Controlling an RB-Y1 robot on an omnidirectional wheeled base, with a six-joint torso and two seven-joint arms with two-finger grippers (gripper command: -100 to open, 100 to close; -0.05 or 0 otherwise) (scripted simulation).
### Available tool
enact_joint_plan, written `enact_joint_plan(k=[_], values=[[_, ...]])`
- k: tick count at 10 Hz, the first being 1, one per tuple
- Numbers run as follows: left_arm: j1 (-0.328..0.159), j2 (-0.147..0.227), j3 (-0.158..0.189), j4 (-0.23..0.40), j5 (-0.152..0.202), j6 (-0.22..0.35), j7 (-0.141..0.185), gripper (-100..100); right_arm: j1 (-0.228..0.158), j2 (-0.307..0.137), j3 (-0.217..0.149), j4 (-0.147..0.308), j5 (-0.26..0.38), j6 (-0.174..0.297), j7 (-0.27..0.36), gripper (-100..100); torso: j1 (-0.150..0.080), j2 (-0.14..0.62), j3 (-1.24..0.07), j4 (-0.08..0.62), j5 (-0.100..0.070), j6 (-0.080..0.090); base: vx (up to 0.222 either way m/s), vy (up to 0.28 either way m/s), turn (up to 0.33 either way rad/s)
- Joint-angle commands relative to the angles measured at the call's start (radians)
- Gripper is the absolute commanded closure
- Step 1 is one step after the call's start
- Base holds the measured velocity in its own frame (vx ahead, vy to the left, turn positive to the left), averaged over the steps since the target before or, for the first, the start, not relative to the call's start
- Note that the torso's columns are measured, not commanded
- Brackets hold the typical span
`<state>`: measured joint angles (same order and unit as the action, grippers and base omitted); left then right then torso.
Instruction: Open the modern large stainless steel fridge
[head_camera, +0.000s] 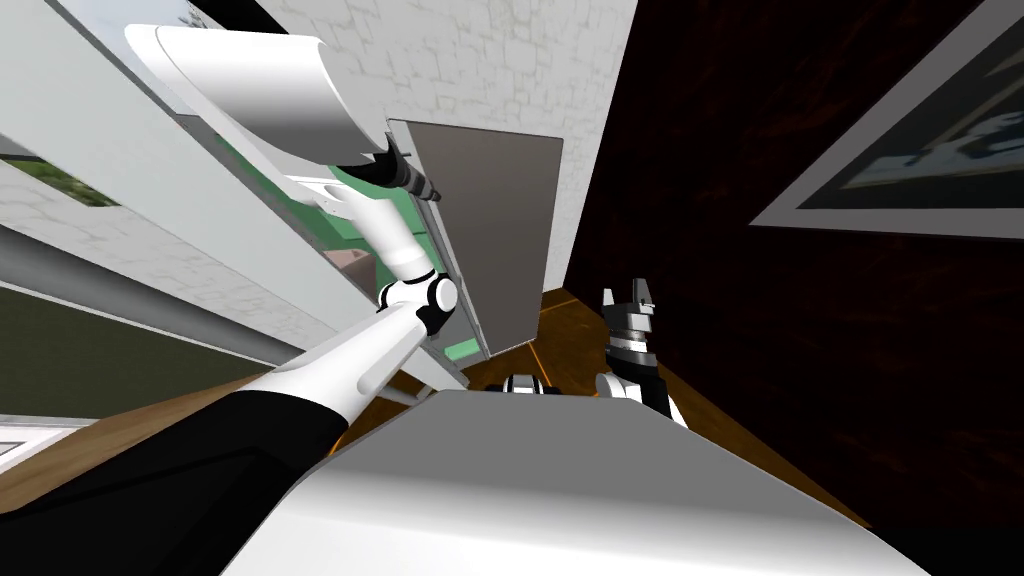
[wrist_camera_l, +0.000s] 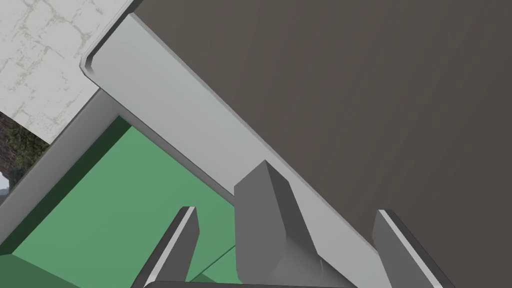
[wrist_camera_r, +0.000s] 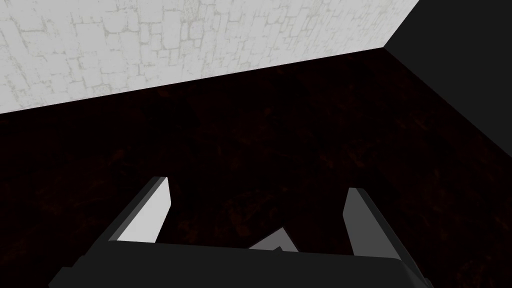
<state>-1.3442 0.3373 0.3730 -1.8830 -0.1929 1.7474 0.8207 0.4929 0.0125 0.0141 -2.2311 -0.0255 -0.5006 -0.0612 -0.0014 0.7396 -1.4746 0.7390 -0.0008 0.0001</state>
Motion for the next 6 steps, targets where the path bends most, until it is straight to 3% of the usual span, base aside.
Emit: enact_joint_plan(k=[1,2,3,6], values=[[0.0,0.0,0.0,0.0,0.0,0.0,0.0,100,0.0,0.0,0.0,0.0,0.0,0.0,0.0,0,0.0,0.001,0.0,0.0,0.0,0.0,0.01,0.004,0.0],[0.004,0.021,-0.008,-0.006,-0.036,0.013,0.006,100,0.0,0.0,0.0,0.0,0.0,0.0,0.0,0,0.0,0.002,0.0,0.0,0.0,0.0,-0.043,-0.212,0.088],[0.004,0.021,-0.008,-0.006,-0.036,0.013,0.006,100,0.0,0.001,0.001,0.0,0.0,0.0,0.0,0,-0.007,0.004,0.003,-0.001,0.001,-0.003,-0.067,-0.266,0.149],[0.011,0.054,-0.019,-0.015,-0.091,0.03,0.014,100,0.0,0.001,0.001,0.0,0.0,0.0,0.0,0,-0.003,0.001,0.0,0.0,-0.002,0.001,-0.065,-0.263,0.106]])
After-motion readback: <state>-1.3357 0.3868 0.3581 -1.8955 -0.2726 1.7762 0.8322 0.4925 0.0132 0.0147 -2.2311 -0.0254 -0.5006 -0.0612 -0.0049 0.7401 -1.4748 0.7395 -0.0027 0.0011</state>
